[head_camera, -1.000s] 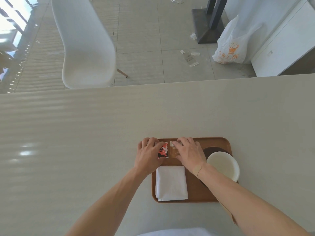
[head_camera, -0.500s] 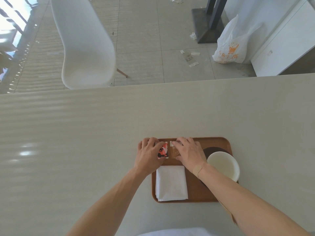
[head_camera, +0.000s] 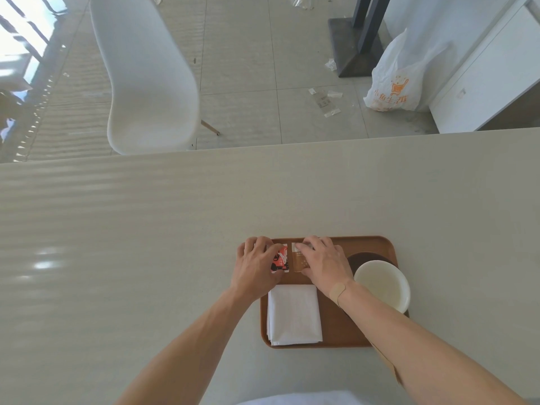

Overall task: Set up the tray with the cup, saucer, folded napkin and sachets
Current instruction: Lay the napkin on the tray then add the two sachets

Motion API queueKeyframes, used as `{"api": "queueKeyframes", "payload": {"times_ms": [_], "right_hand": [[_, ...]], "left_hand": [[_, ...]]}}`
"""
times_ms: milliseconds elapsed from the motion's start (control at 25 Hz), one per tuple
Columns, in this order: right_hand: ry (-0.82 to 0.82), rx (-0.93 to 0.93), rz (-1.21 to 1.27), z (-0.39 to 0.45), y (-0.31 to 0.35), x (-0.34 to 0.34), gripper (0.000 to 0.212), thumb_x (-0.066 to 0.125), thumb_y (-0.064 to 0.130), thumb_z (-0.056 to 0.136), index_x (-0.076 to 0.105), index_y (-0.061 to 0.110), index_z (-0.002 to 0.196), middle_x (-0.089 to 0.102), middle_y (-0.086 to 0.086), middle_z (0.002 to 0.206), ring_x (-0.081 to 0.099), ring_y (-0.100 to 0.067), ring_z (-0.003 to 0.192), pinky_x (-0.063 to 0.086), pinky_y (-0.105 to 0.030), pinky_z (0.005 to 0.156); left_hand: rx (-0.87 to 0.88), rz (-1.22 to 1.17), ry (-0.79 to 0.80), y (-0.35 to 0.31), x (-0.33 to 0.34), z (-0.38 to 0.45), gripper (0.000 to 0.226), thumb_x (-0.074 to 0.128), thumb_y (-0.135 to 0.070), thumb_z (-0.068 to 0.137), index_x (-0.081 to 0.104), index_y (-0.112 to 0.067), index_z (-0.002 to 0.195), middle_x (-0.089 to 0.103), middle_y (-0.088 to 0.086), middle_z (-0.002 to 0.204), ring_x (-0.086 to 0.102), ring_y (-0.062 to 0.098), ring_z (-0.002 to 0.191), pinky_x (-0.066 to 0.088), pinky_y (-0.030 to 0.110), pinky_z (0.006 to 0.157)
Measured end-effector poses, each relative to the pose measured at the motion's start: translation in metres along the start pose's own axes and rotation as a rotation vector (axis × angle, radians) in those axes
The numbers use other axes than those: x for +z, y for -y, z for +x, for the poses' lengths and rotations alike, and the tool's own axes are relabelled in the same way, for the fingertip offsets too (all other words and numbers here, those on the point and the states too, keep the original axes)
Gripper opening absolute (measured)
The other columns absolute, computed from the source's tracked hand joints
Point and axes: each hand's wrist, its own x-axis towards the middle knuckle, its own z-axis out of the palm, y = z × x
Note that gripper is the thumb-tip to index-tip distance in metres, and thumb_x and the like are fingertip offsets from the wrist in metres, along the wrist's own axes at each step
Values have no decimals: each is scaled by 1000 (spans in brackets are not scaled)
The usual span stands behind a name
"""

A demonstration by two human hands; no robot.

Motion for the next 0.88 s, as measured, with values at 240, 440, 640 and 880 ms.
{"api": "queueKeyframes", "payload": {"times_ms": [240, 440, 640, 880], "right_hand": [[5, 0, 15, 0, 0, -2, 58, 70, 28, 84, 47, 25, 137, 48, 1, 135, 42, -24, 123, 42, -40, 93], [-29, -17, 27, -6, 4, -8, 53, 66, 27, 87, 48, 24, 137, 49, 1, 134, 42, -23, 123, 42, -38, 95], [-120, -159, 140, -59, 19, -2, 47, 71, 31, 83, 58, 23, 127, 61, 3, 121, 55, -20, 111, 51, -34, 92], [-127, -118, 61, -135, 20, 45, 58, 81, 42, 71, 64, 23, 123, 63, 0, 127, 60, -21, 119, 56, -32, 88]], "left_hand": [[-11, 6, 8, -1, -3, 0, 56, 70, -45, 76, 57, -30, 128, 52, -4, 123, 39, 24, 121, 26, 37, 104], [-10, -57, -11, -3, -9, -3, 53, 71, -42, 77, 58, -30, 127, 53, -3, 123, 39, 23, 119, 27, 36, 100], [120, -116, -193, -1, -1, -55, 42, 70, -48, 75, 63, -33, 114, 60, -12, 108, 51, 18, 104, 41, 38, 94], [131, 9, -39, 9, 27, -123, 63, 57, -64, 79, 47, -38, 136, 47, -6, 146, 40, 27, 130, 39, 46, 103]]}}
